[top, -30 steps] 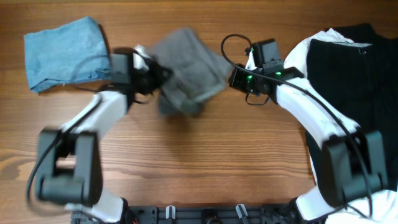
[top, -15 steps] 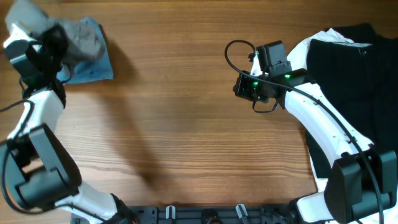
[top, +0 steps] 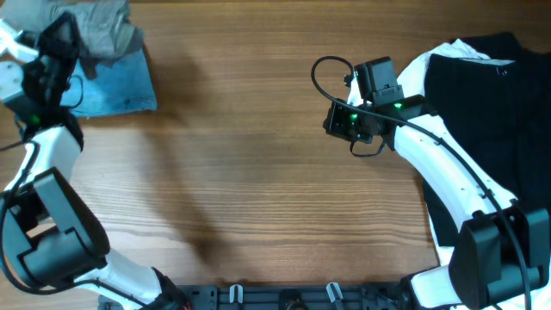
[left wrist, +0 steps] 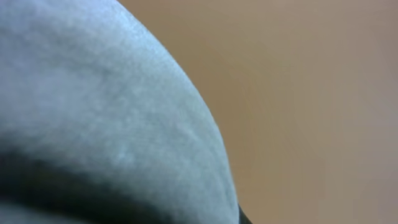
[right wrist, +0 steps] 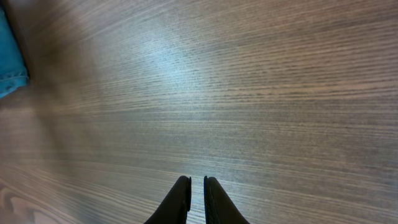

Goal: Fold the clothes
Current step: 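Carry the folded shorts with the left gripper onto the blue cloth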

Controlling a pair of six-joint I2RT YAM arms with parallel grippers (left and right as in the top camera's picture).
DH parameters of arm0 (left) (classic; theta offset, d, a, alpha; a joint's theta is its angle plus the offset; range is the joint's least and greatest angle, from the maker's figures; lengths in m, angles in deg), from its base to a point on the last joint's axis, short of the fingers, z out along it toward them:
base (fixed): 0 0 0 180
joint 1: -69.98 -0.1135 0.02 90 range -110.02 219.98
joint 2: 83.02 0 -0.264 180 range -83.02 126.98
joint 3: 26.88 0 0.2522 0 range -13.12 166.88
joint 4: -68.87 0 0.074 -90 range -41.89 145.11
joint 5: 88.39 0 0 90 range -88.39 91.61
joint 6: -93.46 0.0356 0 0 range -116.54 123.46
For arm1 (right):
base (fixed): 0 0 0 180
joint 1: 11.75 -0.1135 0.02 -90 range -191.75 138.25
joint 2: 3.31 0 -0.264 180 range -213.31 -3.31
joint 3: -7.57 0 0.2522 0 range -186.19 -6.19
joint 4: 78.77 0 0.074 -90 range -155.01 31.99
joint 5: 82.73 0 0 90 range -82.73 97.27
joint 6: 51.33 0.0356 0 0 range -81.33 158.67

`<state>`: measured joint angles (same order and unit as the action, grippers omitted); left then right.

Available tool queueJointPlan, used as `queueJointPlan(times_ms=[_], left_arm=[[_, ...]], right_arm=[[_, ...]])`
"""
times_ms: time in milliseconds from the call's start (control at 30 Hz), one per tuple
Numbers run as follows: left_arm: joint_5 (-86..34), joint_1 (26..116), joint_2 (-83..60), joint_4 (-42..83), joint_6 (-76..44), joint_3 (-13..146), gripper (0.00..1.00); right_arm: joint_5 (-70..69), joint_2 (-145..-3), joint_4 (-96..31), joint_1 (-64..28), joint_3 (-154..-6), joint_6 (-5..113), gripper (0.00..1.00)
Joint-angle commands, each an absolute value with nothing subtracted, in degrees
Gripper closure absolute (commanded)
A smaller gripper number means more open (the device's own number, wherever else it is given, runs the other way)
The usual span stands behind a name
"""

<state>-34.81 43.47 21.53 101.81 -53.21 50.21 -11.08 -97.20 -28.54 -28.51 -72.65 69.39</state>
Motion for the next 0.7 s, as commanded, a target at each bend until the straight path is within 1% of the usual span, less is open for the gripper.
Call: queueJointPlan(times_ms=[0, 100, 167, 233, 267, 300, 333, 400, 433, 467, 500, 533, 567, 600, 633, 667], left_arm=[[-30.05, 49.18, 19.41, 102.24, -53.73, 54.98, 0.96], [-23.54, 51.15, 20.9, 99.58, -51.15, 55.13, 0.96], [-22.92, 51.12, 22.51, 99.86, -50.61, 55.48, 0.96], [-22.95, 50.18, 24.72, 95.25, -46.1, 55.48, 0.96], [-22.95, 49.53, 25.46, 92.41, -44.95, 55.48, 0.92], [-22.92, 48.85, 26.01, 89.7, -43.83, 55.48, 0.85], [-23.03, 47.76, 26.58, 85.87, -41.78, 55.48, 0.85], [-24.54, 45.2, 26.62, 79.45, -38.45, 55.48, 0.85], [-26.99, 43.71, 26.6, 78.4, -38.52, 55.48, 0.86], [-32.06, 41.42, 26.6, 77.81, -38.54, 55.48, 0.88], [-35.08, 39.89, 26.6, 77.11, -39.11, 55.48, 0.82], [-39.62, 37.75, 26.6, 75.97, -39.48, 55.48, 0.54], [-41.59, 36.79, 26.6, 74.77, -39.9, 55.48, 0.46], [-43.78, 35.98, 26.58, 73.98, -40.51, 55.48, 0.41], [-50.05, 34.18, 26.34, 72.72, -40.57, 55.48, 0.25], [-52.5, 33.29, 25.68, 70.73, -40.66, 55.48, 0.22]], right_arm=[[-10.77, -97.11, -27.91, -28.55, -72.49, 68.67, 0.88], [-10.77, -97.11, -26.8, -28.55, -72.49, 68.64, 0.88], [-10.8, -97.11, -26.05, -28.55, -72.49, 68.64, 0.88], [-10.8, -97.11, -25.05, -28.55, -72.49, 68.67, 0.88], [-10.82, -97.11, -24.83, -28.55, -72.49, 68.67, 0.88], [-10.8, -97.11, -24.65, -28.59, -72.49, 68.67, 0.88], [-10.8, -97.11, -24.61, -28.61, -72.49, 68.67, 0.88], [-10.8, -97.11, -24.59, -28.59, -72.49, 68.64, 0.88], [-10.8, -97.11, -24.59, -28.61, -72.49, 68.64, 0.88], [-10.8, -97.11, -24.39, -28.59, -72.49, 68.62, 0.88], [-10.77, -97.11, -24.26, -28.59, -72.49, 68.62, 0.88], [-10.77, -97.11, -24.22, -28.59, -72.49, 68.58, 0.88], [-10.77, -97.11, -24.22, -28.59, -72.49, 68.6, 0.88], [-10.75, -97.11, -24.22, -28.59, -72.49, 68.6, 0.87], [-10.6, -97.11, -24.24, -28.59, -72.49, 68.58, 0.87], [-10.58, -97.11, -24.24, -28.59, -72.49, 68.6, 0.87]])
